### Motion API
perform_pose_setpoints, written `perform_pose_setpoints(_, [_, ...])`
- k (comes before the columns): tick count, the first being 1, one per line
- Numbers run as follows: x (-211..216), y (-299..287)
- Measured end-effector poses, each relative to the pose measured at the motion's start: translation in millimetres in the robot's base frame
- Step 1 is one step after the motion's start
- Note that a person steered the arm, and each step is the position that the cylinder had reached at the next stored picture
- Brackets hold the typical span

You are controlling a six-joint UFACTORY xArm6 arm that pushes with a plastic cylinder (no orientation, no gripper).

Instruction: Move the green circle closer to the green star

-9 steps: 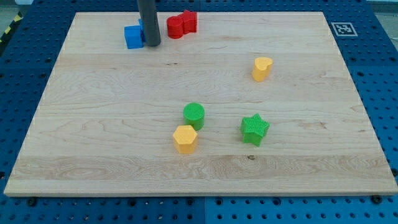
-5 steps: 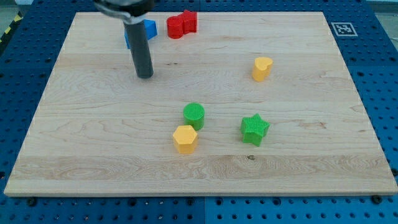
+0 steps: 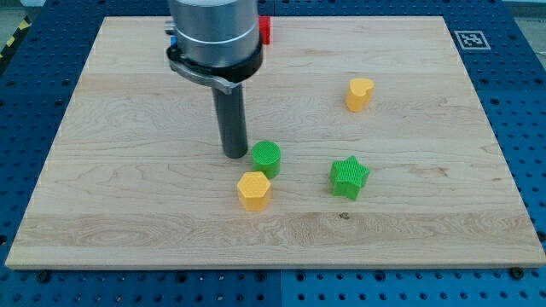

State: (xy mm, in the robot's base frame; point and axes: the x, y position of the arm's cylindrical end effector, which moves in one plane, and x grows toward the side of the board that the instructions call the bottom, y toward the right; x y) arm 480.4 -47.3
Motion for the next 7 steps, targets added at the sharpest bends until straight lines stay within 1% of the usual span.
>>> perform_pose_setpoints(1, [13.6,16.8])
perform_pose_setpoints(2, [34.9,18.4])
perform_pose_setpoints(3, [43.9,18.4])
perform_pose_setpoints(4, [43.8,31.0])
perform_pose_setpoints(5, [43.1,68.9])
perform_pose_setpoints(6, [43.1,72.2])
perform_pose_setpoints(7, [45.9,-9.1])
